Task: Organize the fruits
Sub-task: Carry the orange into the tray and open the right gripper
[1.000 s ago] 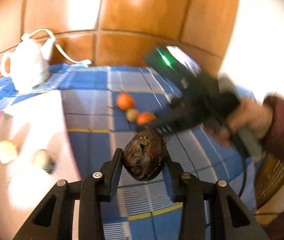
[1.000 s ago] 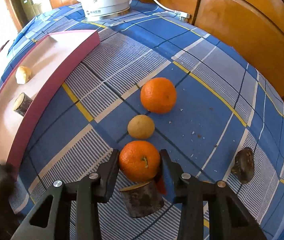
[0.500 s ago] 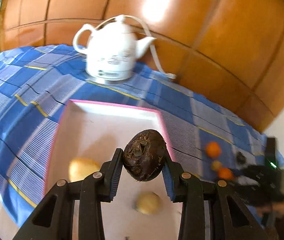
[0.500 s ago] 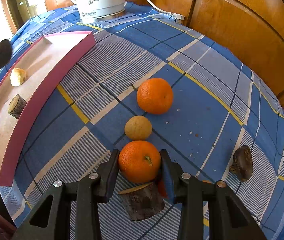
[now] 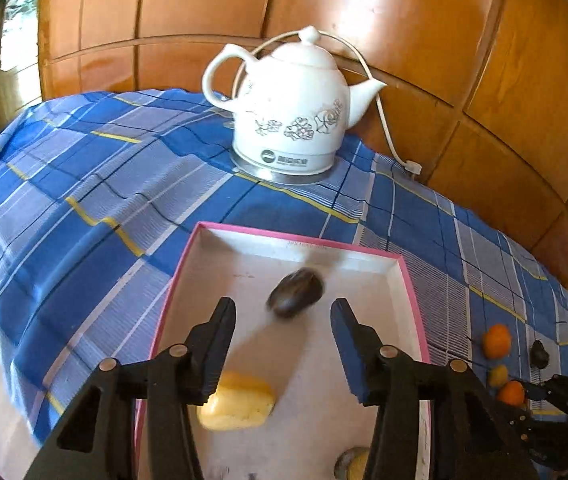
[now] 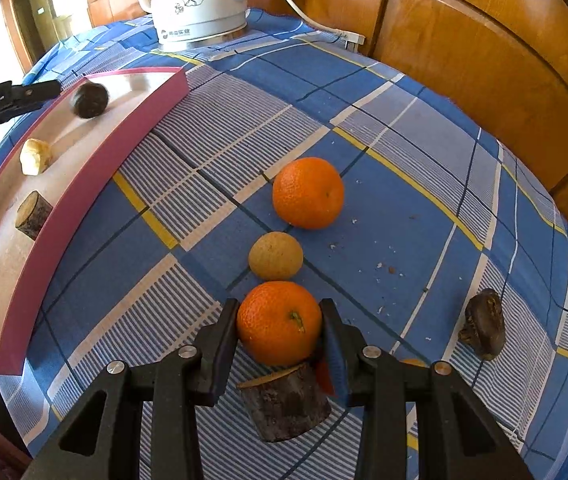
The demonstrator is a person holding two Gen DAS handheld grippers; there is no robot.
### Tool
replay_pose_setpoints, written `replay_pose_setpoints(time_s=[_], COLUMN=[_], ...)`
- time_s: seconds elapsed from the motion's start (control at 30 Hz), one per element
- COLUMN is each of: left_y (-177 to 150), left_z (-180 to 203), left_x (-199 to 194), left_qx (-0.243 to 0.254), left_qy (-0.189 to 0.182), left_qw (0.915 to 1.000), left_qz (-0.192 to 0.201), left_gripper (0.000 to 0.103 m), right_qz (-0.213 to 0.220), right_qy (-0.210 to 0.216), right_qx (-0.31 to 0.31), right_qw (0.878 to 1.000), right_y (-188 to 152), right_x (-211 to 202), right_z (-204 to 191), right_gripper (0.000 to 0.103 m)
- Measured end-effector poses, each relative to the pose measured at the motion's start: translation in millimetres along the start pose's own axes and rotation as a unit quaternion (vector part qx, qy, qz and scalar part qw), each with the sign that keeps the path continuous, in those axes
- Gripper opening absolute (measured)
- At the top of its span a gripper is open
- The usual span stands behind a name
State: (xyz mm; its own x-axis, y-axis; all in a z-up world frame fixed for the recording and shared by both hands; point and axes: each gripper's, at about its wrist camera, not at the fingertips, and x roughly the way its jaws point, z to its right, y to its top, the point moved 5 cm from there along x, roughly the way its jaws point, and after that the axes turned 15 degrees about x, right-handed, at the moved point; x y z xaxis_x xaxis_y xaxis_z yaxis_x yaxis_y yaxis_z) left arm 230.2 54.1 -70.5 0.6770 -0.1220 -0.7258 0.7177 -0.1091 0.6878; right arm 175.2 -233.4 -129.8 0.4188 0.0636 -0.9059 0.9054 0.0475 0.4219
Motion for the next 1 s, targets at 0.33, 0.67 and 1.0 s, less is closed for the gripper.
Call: replay_pose_setpoints(time_s=[0.33, 0.67, 1.0], left_y=[-28, -46, -58], left_z=[20, 31, 33], left_x=[-54, -87, -96], left_qx=[0.018, 0.036, 0.033], left_qy=[0.035, 0.035, 0.031], left_qw=[0.9989, 0.998, 0.9983], left_qz=[0.025, 0.039, 0.036], left_gripper=[0.059, 0.063, 0.065], right_qz=[0.017, 0.059, 0.077], right_qy=[-0.001, 0.004, 0.047], right_qx=[0.012, 0.031, 0.022], right_qw=[1.0, 0.998, 0.996], right_y=[-3, 2, 8], right_x=[-9, -37, -58], right_z=[-1, -4, -36], right_gripper=[0.04, 0.04, 0.04])
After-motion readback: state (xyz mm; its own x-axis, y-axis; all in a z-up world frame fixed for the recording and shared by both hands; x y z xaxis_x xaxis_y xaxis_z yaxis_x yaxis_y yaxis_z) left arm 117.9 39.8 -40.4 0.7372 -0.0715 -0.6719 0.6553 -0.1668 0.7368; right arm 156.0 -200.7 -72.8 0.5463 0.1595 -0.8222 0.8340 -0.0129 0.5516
